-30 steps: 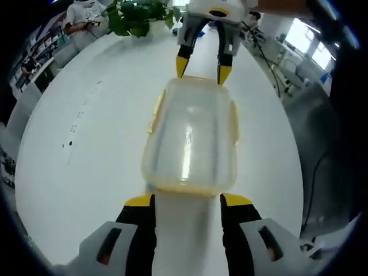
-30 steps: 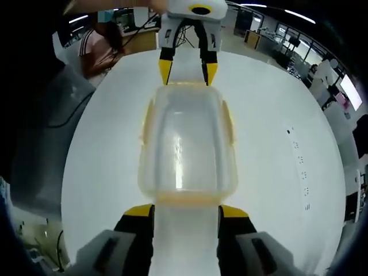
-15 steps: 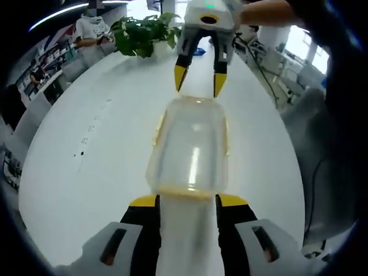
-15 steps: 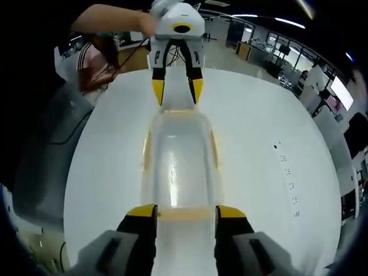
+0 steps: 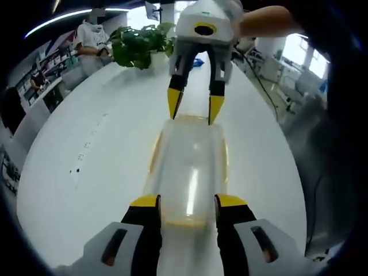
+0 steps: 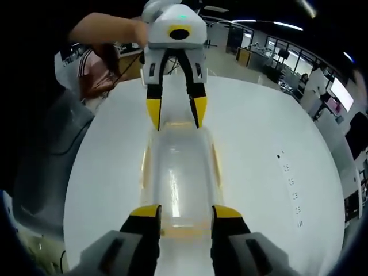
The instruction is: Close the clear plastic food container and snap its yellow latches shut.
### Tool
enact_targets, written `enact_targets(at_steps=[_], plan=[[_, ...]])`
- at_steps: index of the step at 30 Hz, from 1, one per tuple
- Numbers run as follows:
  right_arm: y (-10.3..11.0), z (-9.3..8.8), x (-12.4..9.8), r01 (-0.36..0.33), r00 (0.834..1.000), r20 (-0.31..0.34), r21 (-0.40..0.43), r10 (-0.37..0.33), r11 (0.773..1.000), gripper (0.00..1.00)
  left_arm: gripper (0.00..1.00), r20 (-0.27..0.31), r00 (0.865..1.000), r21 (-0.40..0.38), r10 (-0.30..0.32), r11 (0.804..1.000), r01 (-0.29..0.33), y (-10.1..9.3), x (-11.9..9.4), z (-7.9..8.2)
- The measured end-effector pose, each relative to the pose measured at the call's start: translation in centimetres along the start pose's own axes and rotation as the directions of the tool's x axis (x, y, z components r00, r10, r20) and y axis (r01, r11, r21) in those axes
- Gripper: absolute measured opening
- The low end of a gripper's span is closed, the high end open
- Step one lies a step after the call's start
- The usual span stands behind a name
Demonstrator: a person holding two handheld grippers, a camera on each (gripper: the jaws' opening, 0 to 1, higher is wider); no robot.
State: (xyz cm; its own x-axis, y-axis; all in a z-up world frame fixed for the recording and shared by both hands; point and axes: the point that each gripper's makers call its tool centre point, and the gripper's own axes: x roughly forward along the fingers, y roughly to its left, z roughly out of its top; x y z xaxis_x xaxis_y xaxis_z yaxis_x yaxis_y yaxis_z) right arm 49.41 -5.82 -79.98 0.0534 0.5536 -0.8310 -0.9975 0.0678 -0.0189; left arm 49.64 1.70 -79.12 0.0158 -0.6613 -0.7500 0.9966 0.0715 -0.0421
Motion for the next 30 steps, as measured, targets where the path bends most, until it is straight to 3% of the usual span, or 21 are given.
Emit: enact_targets(at_steps=[11,30], plan=[[0.6,3.1,2.1,-0.025,0.999,0.030,-0.035,0.026,0.999,0.32,0.32,0.047,0.999,0.025,-0.017,1.000,0.016,-0.2,2.1,2.5],[-0.1,4.3,2.6,-0.032,0.997,0.065,-0.033,0.035,0.999,0.38,0.32,0.039,0.998,0.067,-0.046,0.997,0.043,-1.2,3.6,3.2]])
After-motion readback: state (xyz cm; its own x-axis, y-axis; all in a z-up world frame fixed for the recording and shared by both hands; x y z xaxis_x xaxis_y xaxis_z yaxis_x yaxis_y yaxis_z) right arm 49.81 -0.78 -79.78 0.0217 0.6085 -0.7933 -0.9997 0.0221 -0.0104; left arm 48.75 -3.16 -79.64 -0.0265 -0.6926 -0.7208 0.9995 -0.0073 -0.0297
